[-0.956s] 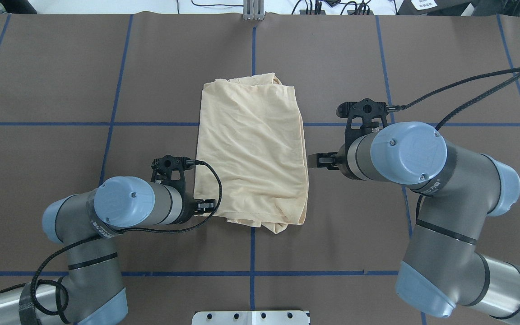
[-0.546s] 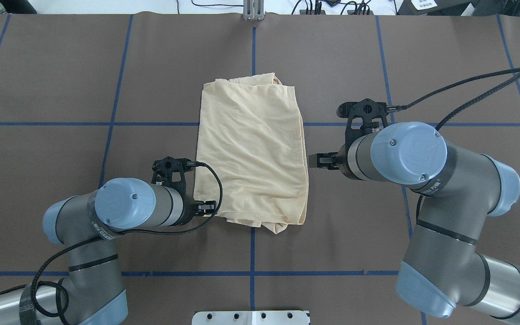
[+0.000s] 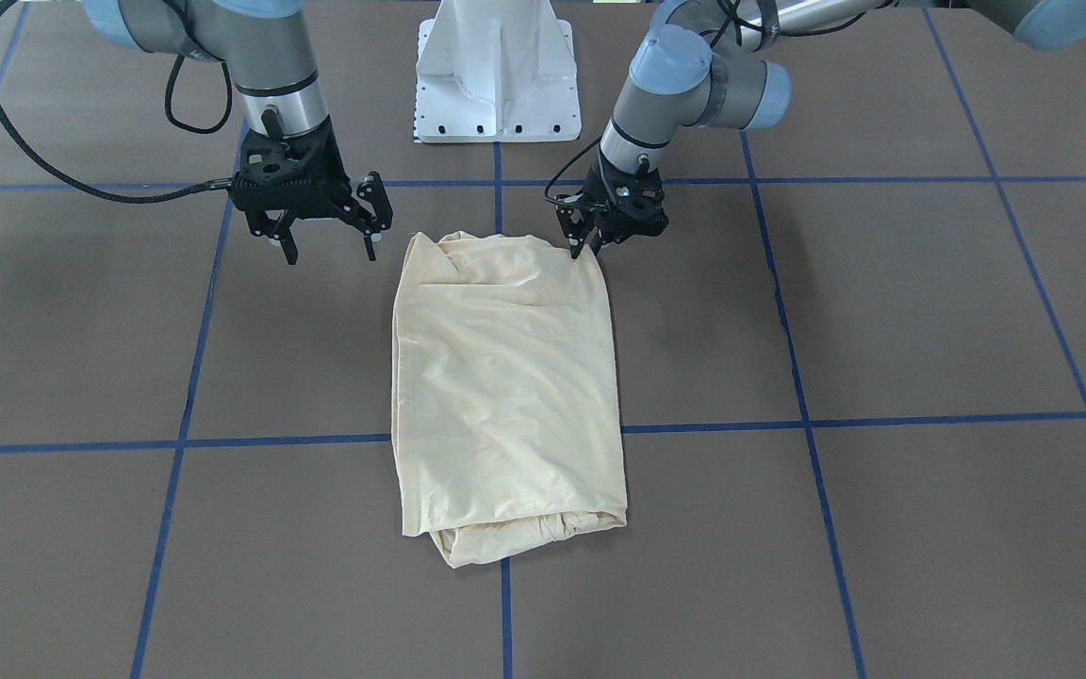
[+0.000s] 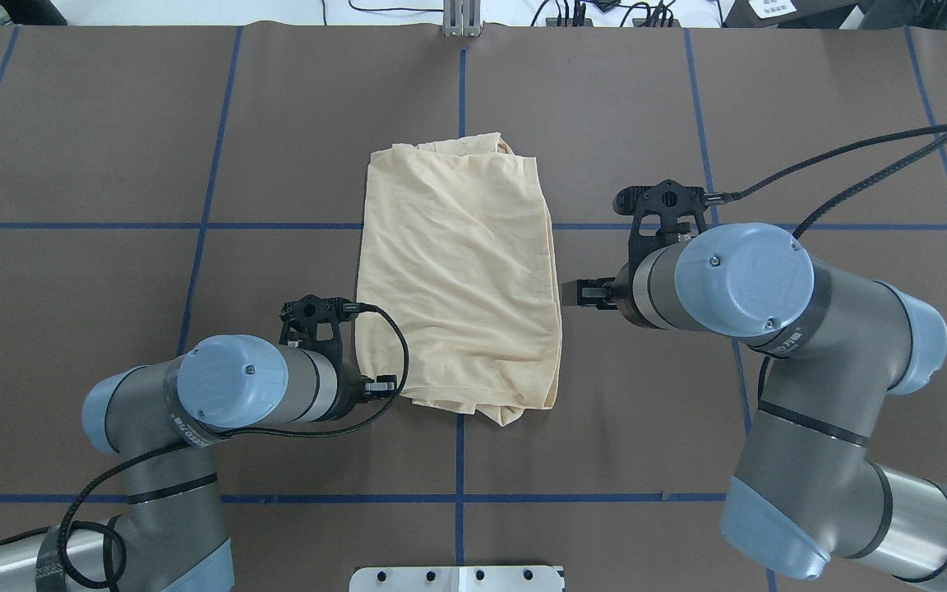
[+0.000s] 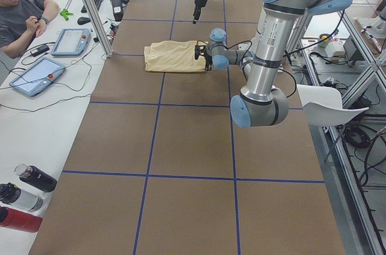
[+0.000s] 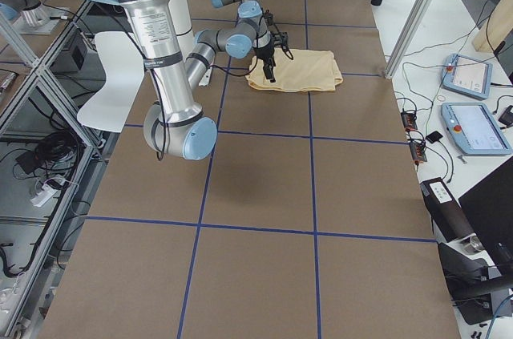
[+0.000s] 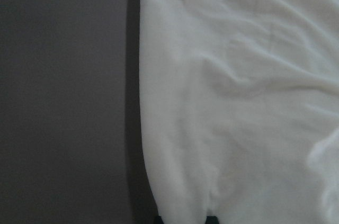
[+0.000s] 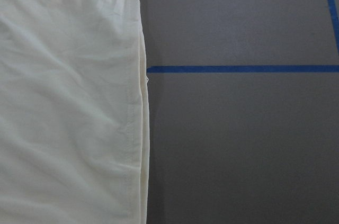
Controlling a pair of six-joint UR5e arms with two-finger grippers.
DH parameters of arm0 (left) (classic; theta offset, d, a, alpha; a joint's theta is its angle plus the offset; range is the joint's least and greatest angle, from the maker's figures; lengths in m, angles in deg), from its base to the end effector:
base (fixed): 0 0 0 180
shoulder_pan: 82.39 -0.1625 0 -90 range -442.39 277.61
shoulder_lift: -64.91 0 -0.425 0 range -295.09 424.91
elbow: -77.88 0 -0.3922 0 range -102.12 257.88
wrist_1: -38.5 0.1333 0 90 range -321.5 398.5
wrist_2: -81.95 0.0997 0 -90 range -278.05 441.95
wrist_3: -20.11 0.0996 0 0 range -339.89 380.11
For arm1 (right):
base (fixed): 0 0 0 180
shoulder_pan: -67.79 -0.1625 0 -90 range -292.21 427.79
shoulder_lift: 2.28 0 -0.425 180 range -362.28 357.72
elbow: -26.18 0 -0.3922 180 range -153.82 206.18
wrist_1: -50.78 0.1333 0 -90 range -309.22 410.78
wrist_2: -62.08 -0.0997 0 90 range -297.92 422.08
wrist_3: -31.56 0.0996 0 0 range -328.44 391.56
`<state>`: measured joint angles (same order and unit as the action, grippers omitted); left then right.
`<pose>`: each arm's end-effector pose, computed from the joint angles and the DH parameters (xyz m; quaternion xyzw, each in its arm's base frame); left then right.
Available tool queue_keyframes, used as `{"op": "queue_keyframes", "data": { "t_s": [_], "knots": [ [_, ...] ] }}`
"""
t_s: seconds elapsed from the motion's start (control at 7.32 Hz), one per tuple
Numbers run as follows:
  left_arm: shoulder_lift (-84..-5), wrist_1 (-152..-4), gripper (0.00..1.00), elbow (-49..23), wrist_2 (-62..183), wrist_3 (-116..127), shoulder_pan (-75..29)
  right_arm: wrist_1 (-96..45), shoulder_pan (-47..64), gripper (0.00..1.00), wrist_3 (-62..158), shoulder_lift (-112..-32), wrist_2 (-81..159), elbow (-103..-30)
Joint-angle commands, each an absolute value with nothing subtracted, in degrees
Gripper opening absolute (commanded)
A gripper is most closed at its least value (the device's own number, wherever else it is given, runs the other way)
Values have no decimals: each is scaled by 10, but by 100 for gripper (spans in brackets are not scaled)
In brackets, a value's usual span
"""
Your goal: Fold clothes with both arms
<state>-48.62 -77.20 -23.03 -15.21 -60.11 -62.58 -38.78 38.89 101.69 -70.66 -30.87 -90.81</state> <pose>0.5503 -0.3267 0.2931 0.0755 0.4973 -0.0443 0.8632 -0.4251 -0.3811 0.2533 0.1500 -0.3876 0.0609 0.9075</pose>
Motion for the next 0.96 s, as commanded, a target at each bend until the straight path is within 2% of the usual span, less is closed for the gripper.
{"op": "queue_keyframes", "data": {
  "t_s": [0.0, 0.41, 0.82],
  "knots": [
    [-486, -772, 0, -237, -153, -602, -626, -389, 393, 100, 1021, -701, -306, -905],
    [-486, -769, 0, -253, -155, -603, -625, -333, 454, 95, 1222, -693, -245, -879],
    [-486, -769, 0, -253, -153, -603, -625, -288, 479, 98, 1252, -659, -209, -778]
  ]
}}
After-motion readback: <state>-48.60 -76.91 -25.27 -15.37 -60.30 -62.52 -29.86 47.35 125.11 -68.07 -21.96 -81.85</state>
